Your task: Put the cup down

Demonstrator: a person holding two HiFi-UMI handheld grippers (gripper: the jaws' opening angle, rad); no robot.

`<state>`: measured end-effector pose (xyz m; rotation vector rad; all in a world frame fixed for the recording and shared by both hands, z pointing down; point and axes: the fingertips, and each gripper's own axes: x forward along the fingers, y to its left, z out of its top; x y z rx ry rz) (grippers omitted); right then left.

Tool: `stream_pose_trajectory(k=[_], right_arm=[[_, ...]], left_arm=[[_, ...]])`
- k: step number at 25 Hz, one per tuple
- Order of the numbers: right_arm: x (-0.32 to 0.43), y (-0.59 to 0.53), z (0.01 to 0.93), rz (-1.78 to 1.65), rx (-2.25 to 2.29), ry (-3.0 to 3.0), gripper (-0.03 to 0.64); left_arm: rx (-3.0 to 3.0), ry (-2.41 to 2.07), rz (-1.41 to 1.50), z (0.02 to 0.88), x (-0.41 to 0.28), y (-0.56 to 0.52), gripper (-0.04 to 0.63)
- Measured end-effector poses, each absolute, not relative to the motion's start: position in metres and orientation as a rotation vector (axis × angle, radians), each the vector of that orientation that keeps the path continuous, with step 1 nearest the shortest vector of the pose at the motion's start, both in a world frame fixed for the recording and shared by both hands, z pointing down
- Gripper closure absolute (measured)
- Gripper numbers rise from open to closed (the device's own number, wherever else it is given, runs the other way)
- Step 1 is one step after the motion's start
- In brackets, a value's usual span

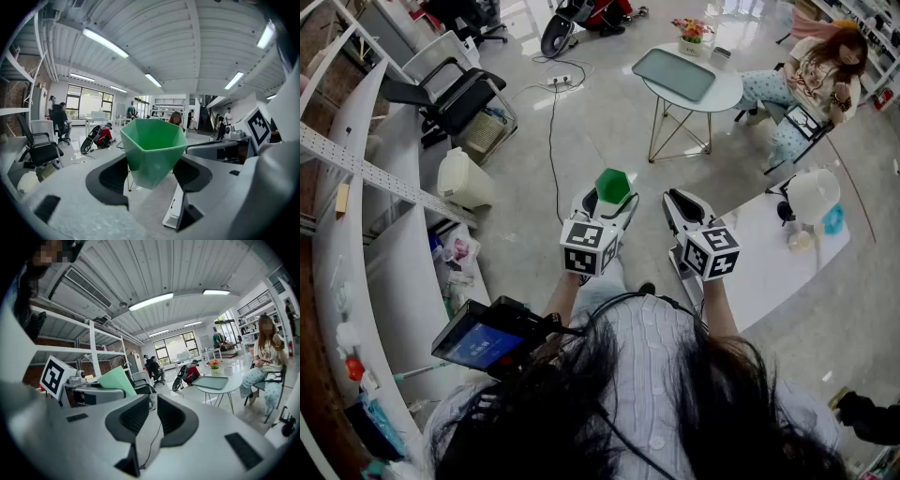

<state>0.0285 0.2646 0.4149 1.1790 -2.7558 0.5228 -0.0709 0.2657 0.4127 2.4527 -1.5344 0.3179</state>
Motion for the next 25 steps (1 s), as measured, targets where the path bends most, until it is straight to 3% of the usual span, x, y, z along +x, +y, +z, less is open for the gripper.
stream_pose_trajectory(k=[25], right_arm=[[0.036, 0.211, 0.449, 0.561, 1.225, -2.666, 0.546]], left_arm=[[2.414, -1.476, 0.317, 0.438, -0.071, 0.19, 0.282]])
